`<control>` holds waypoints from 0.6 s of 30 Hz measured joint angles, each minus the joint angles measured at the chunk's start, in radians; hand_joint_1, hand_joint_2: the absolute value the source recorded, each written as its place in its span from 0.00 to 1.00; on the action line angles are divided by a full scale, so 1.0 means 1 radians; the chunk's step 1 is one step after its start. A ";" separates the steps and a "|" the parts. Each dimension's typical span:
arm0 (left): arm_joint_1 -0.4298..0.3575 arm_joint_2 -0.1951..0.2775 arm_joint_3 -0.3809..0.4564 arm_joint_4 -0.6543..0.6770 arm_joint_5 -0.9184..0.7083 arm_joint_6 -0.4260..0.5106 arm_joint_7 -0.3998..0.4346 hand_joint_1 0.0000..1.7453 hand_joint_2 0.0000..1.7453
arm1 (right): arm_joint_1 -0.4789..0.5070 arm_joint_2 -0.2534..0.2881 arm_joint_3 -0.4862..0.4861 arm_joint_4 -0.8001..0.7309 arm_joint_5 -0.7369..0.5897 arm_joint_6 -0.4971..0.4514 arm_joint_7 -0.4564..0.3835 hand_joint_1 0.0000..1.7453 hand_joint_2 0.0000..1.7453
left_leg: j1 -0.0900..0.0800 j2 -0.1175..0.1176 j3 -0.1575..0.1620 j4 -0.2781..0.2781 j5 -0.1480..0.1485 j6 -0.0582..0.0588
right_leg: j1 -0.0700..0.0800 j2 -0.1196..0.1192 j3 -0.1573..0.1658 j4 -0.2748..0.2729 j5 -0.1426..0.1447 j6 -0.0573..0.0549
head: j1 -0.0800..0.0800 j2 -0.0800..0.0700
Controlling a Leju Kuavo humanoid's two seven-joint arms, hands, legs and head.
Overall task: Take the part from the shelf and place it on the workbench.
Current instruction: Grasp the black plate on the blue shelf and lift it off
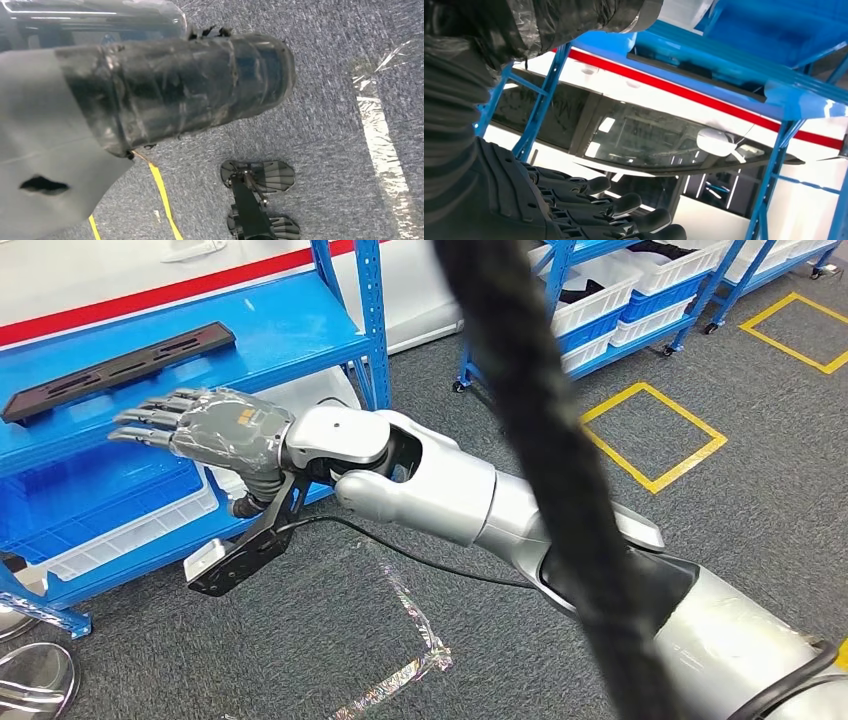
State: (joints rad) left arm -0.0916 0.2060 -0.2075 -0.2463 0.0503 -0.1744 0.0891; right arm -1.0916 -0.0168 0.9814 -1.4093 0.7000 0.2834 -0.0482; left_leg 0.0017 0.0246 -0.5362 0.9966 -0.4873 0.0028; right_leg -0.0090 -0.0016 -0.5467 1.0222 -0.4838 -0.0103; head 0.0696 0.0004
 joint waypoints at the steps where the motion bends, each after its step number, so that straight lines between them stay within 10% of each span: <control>1: 0.000 0.000 0.000 0.001 0.000 0.000 0.000 0.00 0.00 | 0.000 0.000 0.003 0.002 0.000 0.000 0.000 0.00 1.00 | 0.000 0.000 0.000 0.000 0.000 0.000 | 0.000 0.000 0.000 0.000 0.000 0.000 | 0.000 0.000; 18: -0.001 0.001 -0.003 0.010 -0.010 0.053 -0.113 0.00 0.00 | 0.019 0.003 0.039 0.034 -0.014 0.001 0.026 0.00 1.00 | 0.006 0.004 0.009 -0.024 0.014 0.019 | 0.001 0.002 -0.008 0.004 -0.003 0.016 | 0.001 0.000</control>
State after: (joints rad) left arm -0.0924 0.2068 -0.2110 -0.2361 0.0398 -0.1210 -0.0238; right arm -1.0726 -0.0142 1.0207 -1.3753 0.6863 0.2844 -0.0226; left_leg 0.0079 0.0289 -0.5269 0.9729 -0.4737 0.0214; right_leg -0.0083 0.0001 -0.5548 1.0266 -0.4868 0.0062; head 0.0706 0.0004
